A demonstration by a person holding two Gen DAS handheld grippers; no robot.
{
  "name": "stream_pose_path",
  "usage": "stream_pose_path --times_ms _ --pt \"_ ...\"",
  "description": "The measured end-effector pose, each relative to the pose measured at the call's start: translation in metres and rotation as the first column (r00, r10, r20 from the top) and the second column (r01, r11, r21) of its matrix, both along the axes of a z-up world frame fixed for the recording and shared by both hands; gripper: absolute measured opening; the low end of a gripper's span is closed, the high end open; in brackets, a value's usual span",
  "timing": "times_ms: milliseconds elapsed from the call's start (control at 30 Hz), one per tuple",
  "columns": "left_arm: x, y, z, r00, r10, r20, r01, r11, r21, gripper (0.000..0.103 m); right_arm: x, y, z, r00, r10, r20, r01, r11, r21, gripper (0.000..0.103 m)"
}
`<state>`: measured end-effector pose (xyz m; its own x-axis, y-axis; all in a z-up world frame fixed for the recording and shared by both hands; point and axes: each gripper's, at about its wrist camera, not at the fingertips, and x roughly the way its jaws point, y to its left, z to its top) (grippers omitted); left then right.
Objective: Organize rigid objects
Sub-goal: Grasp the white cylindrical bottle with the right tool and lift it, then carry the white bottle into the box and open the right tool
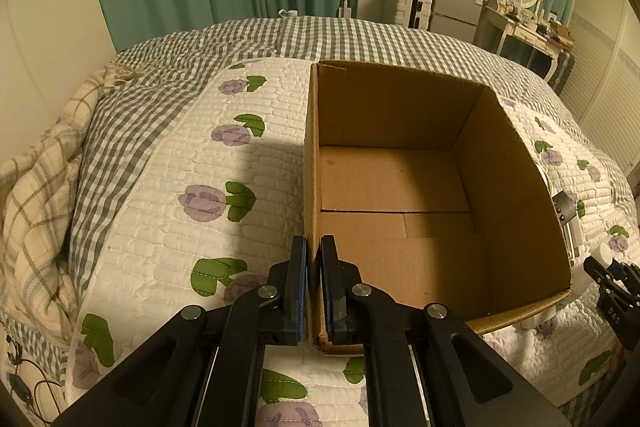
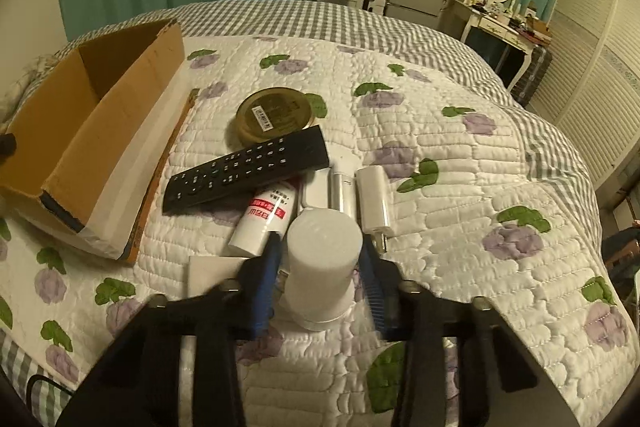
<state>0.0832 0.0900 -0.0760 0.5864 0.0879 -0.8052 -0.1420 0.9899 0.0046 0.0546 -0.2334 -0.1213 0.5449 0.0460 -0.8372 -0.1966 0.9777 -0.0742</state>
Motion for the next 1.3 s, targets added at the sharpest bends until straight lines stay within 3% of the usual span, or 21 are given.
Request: stream_pose_path --times_ms 200,400,567,633,767,967,1167,1300 --pt "0.0 0.002 0.001 1.0 -0.005 0.001 0.005 1.0 -0.009 0.007 -0.006 0.0 0.013 0.999 -0.004 0.046 0.003 1.0 0.005 0.032" --pt "-0.002 0.002 0.001 1.0 -0.005 0.008 0.005 1.0 -0.023 0.007 -0.006 0.006 0.056 0.988 0.019 0.15 -0.016 1.0 -0.022 0.032" --pt "-0.002 0.003 0.001 1.0 -0.003 0.012 0.004 0.999 -0.032 0.007 0.001 0.036 0.109 0.957 0.106 0.271 -0.103 0.994 -0.023 0.032" --pt "-0.002 0.003 0.001 1.0 -0.003 0.012 0.003 0.999 -0.036 0.007 0.006 0.058 0.129 0.938 0.158 0.309 -0.171 0.985 0.018 0.032" --pt "-0.002 0.004 0.0 1.0 -0.002 0.014 0.003 0.999 -0.047 0.007 0.011 0.102 0.145 0.906 0.234 0.353 -0.269 0.962 0.054 0.032" --pt "-0.003 0.007 0.0 1.0 -0.003 0.018 0.004 0.997 -0.071 0.007 0.022 0.169 0.114 0.886 0.35 0.305 -0.395 0.914 0.096 0.032" --pt "-0.003 0.008 0.0 1.0 -0.005 0.021 0.006 0.997 -0.077 0.007 0.024 0.192 0.06 0.906 0.382 0.18 -0.398 0.915 0.059 0.032" --pt "-0.003 0.008 0.0 1.0 -0.004 0.02 0.006 0.997 -0.075 0.007 0.025 0.19 0.048 0.91 0.386 0.154 -0.396 0.917 0.043 0.032"
